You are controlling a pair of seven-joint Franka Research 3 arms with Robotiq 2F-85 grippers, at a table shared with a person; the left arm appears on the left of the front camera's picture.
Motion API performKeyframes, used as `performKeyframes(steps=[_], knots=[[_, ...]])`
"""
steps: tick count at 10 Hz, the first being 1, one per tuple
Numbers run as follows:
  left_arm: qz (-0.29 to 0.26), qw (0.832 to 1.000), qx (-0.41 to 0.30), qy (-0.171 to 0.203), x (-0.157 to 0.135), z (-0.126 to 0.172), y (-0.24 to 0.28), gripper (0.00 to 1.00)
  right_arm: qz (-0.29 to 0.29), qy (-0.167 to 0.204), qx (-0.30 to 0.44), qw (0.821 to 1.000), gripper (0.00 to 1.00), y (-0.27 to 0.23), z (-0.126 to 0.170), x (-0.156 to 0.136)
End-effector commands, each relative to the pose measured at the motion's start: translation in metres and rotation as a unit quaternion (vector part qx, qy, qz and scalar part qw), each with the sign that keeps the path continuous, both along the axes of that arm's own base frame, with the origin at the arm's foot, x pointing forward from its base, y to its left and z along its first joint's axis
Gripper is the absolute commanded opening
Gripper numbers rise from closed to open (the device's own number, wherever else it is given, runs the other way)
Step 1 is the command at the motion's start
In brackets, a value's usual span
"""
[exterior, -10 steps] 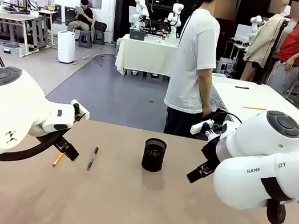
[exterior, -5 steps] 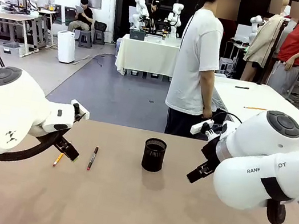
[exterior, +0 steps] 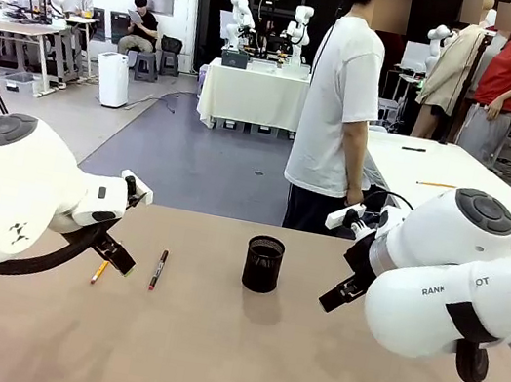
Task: Place the pens into the pen holder.
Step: Pick up a writing instrument from the table and place it into the Pen holder.
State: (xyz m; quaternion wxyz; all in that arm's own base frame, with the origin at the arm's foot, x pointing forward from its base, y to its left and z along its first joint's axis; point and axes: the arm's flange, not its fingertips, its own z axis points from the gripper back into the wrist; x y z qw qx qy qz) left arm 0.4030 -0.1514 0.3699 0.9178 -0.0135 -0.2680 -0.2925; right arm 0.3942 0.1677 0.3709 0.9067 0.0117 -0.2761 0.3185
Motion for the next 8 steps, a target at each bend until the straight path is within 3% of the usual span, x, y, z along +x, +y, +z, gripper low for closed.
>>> performKeyframes(steps=[1,5,6,8], knots=[[0.000,1.000,0.000,0.000,0.000,0.000,0.000,1.00,0.000,0.000,0.000,1.000,1.00,0.000,0.000,0.000],[0.000,1.000,0.000,0.000,0.000,0.000,0.000,1.00,0.000,0.000,0.000,1.000,1.00,0.000,0.000,0.000],[-0.041,0.999,-0.023,0.007,0.001,0.013,-0.003,1.00,0.037,0.034,0.039,0.998,1.00,0.007,0.003,0.003],[-0.073,0.995,-0.056,0.044,0.002,0.042,-0.001,1.00,0.046,0.048,0.065,0.996,1.00,0.003,0.009,0.013]])
